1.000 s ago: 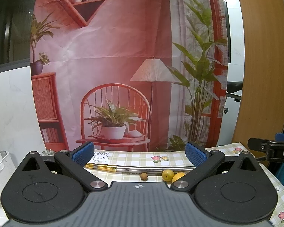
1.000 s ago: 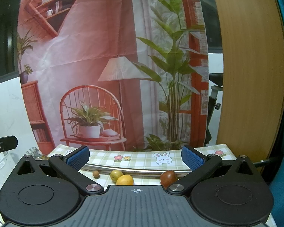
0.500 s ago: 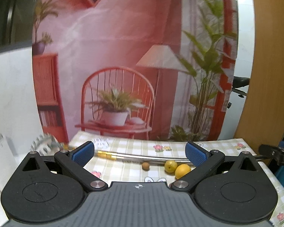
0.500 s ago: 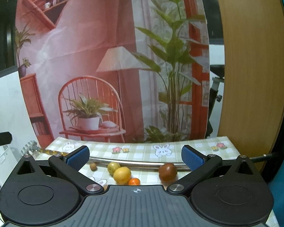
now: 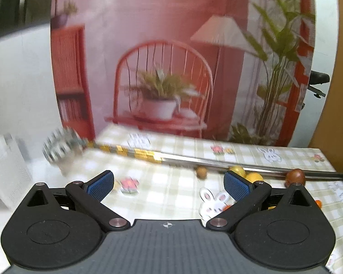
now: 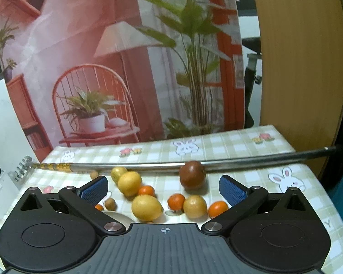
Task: Organize fruits
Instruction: 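Lift both tools and move them toward the fruit pile, then close the left gripper around a small brown round fruit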
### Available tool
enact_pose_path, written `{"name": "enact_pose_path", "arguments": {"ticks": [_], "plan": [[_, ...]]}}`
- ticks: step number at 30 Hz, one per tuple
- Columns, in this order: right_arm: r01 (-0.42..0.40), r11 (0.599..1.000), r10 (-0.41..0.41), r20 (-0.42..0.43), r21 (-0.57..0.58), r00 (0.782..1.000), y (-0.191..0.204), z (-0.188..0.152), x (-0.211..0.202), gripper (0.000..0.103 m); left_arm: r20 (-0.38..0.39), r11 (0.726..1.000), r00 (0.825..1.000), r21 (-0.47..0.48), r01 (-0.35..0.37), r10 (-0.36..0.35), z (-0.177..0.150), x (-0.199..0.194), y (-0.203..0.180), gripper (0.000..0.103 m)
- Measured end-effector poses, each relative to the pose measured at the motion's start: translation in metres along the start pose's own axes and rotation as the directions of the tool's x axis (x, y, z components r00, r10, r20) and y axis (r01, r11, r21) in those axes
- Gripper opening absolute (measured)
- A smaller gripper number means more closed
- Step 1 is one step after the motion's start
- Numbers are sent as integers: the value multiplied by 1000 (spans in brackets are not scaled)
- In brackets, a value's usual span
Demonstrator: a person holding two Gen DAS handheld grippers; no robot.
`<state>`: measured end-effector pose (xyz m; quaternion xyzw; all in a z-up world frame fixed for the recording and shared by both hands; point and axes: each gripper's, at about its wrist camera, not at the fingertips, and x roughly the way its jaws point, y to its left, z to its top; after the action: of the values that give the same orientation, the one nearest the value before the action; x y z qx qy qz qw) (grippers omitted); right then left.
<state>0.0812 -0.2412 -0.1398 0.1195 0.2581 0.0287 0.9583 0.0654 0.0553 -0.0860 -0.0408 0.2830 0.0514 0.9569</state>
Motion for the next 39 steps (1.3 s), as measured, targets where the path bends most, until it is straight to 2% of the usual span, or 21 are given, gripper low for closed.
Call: {"name": "enact_pose_path", "arguments": {"ticks": [2, 9, 15, 19, 21, 23, 27, 30, 31, 32, 35, 39], "plan": [[16, 1000, -17, -12, -2, 1000, -1, -5, 6, 103, -24, 999, 999, -29, 24, -24, -3, 10, 6, 103], [91, 996, -91, -31, -16, 995, -14, -12, 24, 103, -95, 999, 995, -37, 11, -14, -8, 40, 11, 103], [90, 996, -90, -57, -7, 994, -26, -14, 38, 103, -128, 999, 991, -36, 27, -31, -8, 64, 10, 103], [92, 995, -94, -76, -23, 993, -28, -17, 50, 103, -151, 1000, 988, -22, 13, -16, -9, 84, 6, 101], [95, 995, -97, -86, -25, 992, -27, -19, 54, 103, -162, 999, 986, -25, 29, -33, -8, 93, 5, 97], [98, 995, -99, -91, -25, 991, -27, -21, 59, 103, -174, 998, 983, -22, 50, -53, -8, 103, 5, 86], [89, 996, -92, -99, -33, 991, -29, -21, 69, 103, -177, 997, 983, 39, 65, -57, -6, 122, -5, 77], [85, 996, -89, -102, -41, 991, -29, -22, 77, 103, -163, 990, 982, 87, 109, -94, -4, 137, -14, 61], [86, 995, -90, -103, -42, 991, -29, -23, 80, 103, -152, 987, 982, 96, 129, -113, -3, 143, -17, 52], [86, 995, -90, -105, -42, 990, -29, -24, 83, 103, -145, 985, 981, 101, 142, -127, -2, 149, -19, 48], [93, 995, -96, -115, -31, 989, -31, -27, 92, 102, -141, 980, 979, 114, 161, -145, 1, 170, -30, 44], [89, 996, -86, -131, 11, 988, -39, -30, 99, 101, -158, 975, 974, 125, 182, -162, 0, 203, -42, 43]]}}
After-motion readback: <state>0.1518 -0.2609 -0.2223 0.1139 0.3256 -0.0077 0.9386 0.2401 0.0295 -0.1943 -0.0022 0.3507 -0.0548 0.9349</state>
